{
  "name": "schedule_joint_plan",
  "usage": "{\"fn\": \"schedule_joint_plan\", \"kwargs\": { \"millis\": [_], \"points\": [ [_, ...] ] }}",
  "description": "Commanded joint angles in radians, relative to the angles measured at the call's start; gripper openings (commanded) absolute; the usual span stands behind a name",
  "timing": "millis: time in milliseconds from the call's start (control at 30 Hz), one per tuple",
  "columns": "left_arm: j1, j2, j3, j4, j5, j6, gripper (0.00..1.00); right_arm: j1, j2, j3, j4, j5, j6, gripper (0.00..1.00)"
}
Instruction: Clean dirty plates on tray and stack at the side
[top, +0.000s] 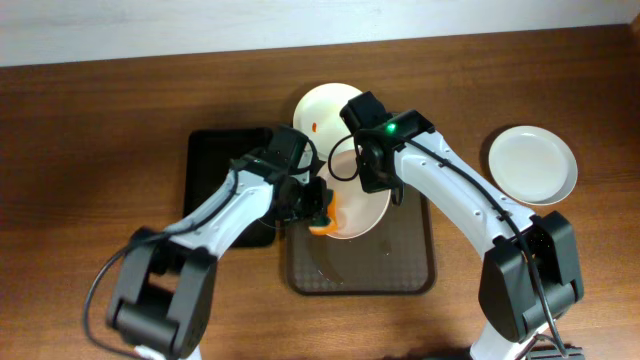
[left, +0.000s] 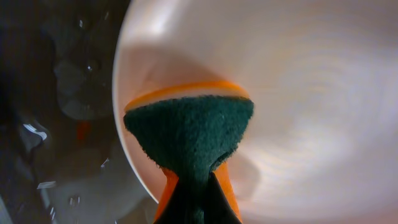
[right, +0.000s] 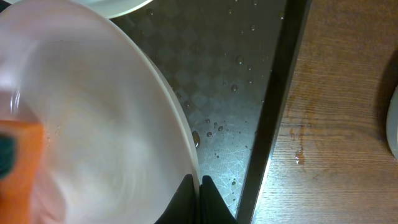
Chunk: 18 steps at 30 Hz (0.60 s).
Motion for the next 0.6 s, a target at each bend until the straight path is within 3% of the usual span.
{"fn": "schedule_joint_plan", "kwargs": {
  "millis": [0, 200, 400, 567],
  "points": [
    [0.002, 0.117, 0.014, 0.032, 0.096, -0.044, 0.00, -0.003, 0.008, -0.005, 0.003, -0.002, 0.016, 0.04],
    [0.041, 0.146, 0.032, -0.014, 0.004, -0.076, 0.00, -0.003, 0.007, -0.005, 0.003, -0.001, 0.016, 0.04],
    [0.049, 0.146, 0.155, -0.196, -0.243, -0.075, 0.00, -0.003, 0.007, -0.005, 0.003, -0.001, 0.016, 0.04],
    [0.045, 0.146, 0.322, -0.371, -0.338, -0.074, 0.00, -0.003, 0.007, -0.005, 0.002, 0.003, 0.016, 0.04]
  ]
}}
